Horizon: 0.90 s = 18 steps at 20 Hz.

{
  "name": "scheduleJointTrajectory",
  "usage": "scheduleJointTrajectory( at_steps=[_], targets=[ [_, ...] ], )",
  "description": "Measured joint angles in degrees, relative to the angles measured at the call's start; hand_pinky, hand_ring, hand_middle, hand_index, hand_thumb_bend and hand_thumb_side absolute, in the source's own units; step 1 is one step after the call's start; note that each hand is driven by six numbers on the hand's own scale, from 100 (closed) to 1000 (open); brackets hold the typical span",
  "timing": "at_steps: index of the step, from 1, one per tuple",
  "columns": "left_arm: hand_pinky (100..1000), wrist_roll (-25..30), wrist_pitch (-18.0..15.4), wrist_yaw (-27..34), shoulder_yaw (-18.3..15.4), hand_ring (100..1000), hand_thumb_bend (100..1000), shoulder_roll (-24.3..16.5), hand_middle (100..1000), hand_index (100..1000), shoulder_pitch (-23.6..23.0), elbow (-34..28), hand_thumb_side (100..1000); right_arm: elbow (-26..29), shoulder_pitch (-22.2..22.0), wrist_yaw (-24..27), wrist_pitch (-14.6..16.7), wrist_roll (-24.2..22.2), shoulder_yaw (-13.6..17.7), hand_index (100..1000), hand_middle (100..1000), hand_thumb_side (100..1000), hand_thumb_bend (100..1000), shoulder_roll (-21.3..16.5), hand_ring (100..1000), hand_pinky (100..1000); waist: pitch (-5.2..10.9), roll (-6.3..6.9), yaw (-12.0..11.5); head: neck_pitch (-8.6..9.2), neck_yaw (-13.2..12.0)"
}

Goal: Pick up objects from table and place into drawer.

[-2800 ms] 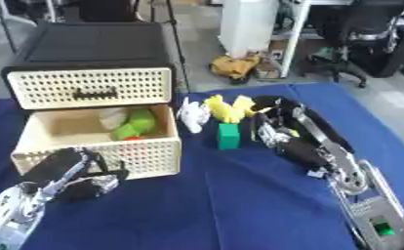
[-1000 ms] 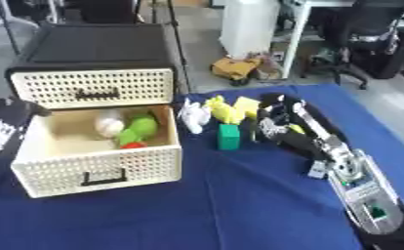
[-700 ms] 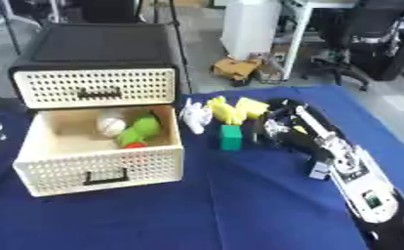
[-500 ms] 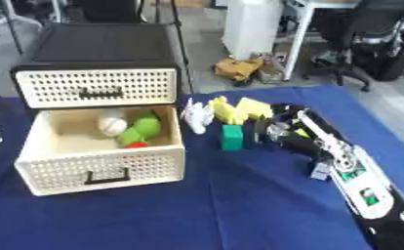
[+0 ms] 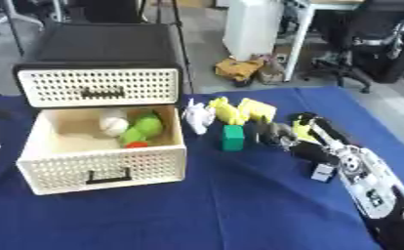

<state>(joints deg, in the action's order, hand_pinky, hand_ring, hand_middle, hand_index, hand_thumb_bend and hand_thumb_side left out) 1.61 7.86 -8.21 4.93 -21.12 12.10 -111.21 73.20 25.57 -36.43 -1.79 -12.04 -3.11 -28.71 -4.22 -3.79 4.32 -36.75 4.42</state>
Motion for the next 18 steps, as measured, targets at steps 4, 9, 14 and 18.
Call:
scheduleJointTrajectory(
  at_steps=[4,9,14,18],
  targets=[
    [100,0.0,0.0,-0.4,-0.2,100,365,0.1,100,649,-0.3,0.3,1000,-0.5,-0.8,-1.8,-0.9,1.1,1.2,951,892,592,100,-0.4,921,822,0.00,-0.05,0.1,0.00,0.0],
    [100,0.1,0.0,-0.5,-0.2,100,365,0.5,100,649,-0.5,0.6,1000,-1.3,-1.6,-2.9,-1.9,2.8,2.6,950,887,607,100,-0.9,915,819,0.00,-0.06,0.3,-0.01,-0.1],
    [100,0.1,0.0,-0.7,-0.2,100,364,0.5,100,649,-0.6,0.6,1000,-2.9,-2.0,-3.2,-2.4,3.4,3.1,950,880,645,100,-0.9,885,795,0.00,-0.04,0.3,-0.04,-0.1],
    [100,0.2,0.1,-0.9,-0.2,100,364,0.5,100,649,-0.7,0.6,1000,-4.0,-2.4,-3.2,-2.5,3.4,3.1,949,877,667,100,-0.9,869,775,-0.01,0.01,0.3,-0.21,-0.1]
  ],
)
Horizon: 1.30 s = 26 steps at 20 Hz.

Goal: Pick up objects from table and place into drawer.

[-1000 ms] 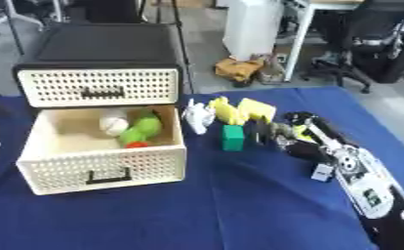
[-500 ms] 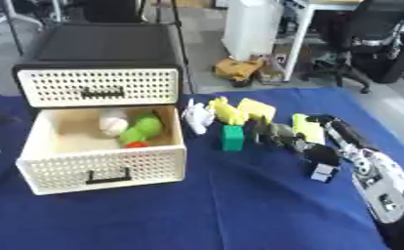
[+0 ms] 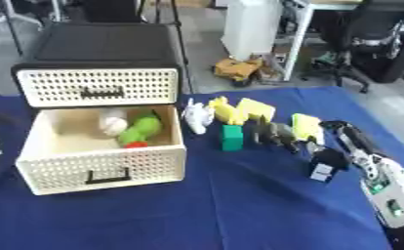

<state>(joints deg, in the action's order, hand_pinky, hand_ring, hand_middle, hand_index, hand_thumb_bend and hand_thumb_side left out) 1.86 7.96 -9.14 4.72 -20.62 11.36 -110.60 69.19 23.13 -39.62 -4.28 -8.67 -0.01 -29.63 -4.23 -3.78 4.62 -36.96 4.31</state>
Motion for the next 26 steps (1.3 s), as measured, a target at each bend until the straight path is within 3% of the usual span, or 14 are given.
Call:
scheduleJointTrajectory(
  at_steps=[21,26],
  targets=[
    [100,0.4,0.0,0.0,0.0,100,363,0.5,100,649,-0.3,0.3,1000,-2.4,-0.5,0.3,-0.3,-0.9,-0.4,940,874,730,100,0.8,840,730,-0.03,0.11,0.0,-0.34,-0.1],
    [100,0.5,0.0,0.0,0.0,100,363,0.5,100,649,-0.3,0.3,1000,-2.9,-0.5,0.3,-0.3,-0.9,-0.5,940,878,726,100,1.2,881,761,-0.03,0.12,0.0,-0.35,-0.1]
  ],
)
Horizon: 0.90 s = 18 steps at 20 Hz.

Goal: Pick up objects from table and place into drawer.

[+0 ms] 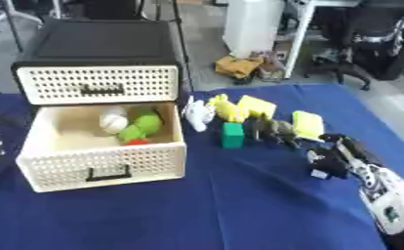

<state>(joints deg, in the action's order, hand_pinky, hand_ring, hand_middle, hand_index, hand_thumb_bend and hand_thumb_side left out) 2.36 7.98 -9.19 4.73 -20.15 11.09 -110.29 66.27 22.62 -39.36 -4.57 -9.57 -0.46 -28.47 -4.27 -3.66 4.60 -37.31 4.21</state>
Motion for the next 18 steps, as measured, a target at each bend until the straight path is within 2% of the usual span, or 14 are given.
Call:
scheduleJointTrajectory(
  at_steps=[5,13,18],
  targets=[
    [100,0.0,0.0,0.0,0.0,100,358,0.0,100,650,0.0,0.0,1000,-0.6,0.0,-1.4,-0.3,0.7,-0.3,941,895,693,100,0.4,945,860,0.00,0.03,0.0,-0.01,0.0],
    [100,0.2,0.0,0.0,0.0,100,355,0.0,100,652,0.0,0.0,1000,-0.5,0.1,-4.1,-0.5,3.1,-0.3,942,888,650,100,0.5,935,858,-0.01,0.03,0.0,-0.28,0.0],
    [100,0.3,-0.1,0.0,0.0,100,355,0.0,100,652,-0.1,0.0,1000,1.5,0.6,-5.1,-0.6,3.7,-0.1,944,885,625,100,0.4,930,856,-0.01,0.04,0.0,-0.40,0.0]
  ],
)
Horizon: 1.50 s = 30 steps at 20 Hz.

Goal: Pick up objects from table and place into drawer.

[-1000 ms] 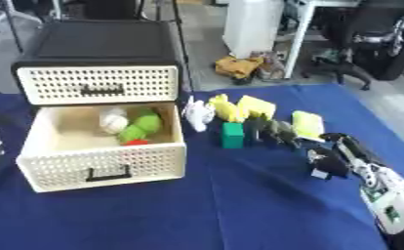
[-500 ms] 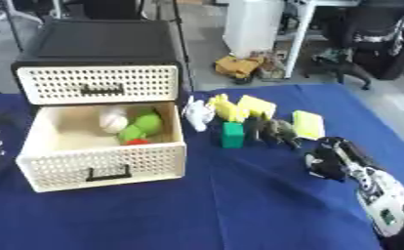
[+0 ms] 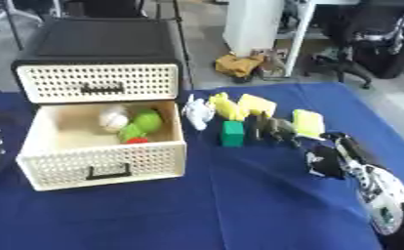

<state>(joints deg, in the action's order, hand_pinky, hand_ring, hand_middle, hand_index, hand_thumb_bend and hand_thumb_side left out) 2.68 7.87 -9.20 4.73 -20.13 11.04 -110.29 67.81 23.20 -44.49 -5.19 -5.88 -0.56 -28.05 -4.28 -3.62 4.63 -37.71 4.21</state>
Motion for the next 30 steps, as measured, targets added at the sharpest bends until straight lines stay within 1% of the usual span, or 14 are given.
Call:
scheduleJointTrajectory(
  at_steps=[6,11,19,24,27,28,30],
  targets=[
    [100,0.0,0.0,0.0,0.0,100,353,0.0,100,653,0.0,0.0,1000,0.4,0.6,-0.6,-0.5,-0.2,0.2,942,881,665,100,-0.1,917,830,0.00,0.26,0.0,-0.01,0.0],
    [100,0.1,0.0,0.0,0.0,100,353,0.0,100,653,0.0,0.0,1000,-1.4,1.0,-0.5,-0.7,-0.4,0.2,939,877,690,100,0.1,902,805,0.00,0.61,-0.1,-0.02,0.0],
    [100,0.3,-0.1,0.0,0.0,100,352,0.3,100,653,0.0,0.0,1000,-4.2,1.8,-0.2,-0.7,-0.1,0.2,935,875,705,100,0.9,878,780,-0.07,1.01,-0.3,-0.03,0.3],
    [100,0.3,-0.1,0.0,0.0,100,352,0.5,100,654,0.0,0.0,1000,-5.1,2.0,-0.2,-0.6,0.1,0.2,931,872,712,100,1.1,865,764,-0.15,1.04,-0.3,-0.04,0.4],
    [100,0.4,-0.1,0.0,0.0,100,352,0.5,100,654,0.0,0.0,1000,-5.5,2.0,-0.2,-0.6,0.2,0.2,930,871,715,100,1.2,858,742,-0.15,1.03,-0.3,-0.04,0.4],
    [100,0.4,-0.1,0.0,0.0,100,352,0.5,100,654,0.0,0.0,1000,-5.6,2.0,-0.2,-0.5,0.2,0.2,929,871,711,100,1.2,850,709,-0.15,1.03,-0.3,-0.04,0.4],
    [100,0.4,-0.1,0.0,0.0,100,352,0.5,100,654,0.0,0.0,1000,-5.8,2.0,0.0,-0.5,0.2,0.2,928,870,704,100,1.4,841,678,-0.16,1.03,-0.3,-0.04,0.4]
  ],
)
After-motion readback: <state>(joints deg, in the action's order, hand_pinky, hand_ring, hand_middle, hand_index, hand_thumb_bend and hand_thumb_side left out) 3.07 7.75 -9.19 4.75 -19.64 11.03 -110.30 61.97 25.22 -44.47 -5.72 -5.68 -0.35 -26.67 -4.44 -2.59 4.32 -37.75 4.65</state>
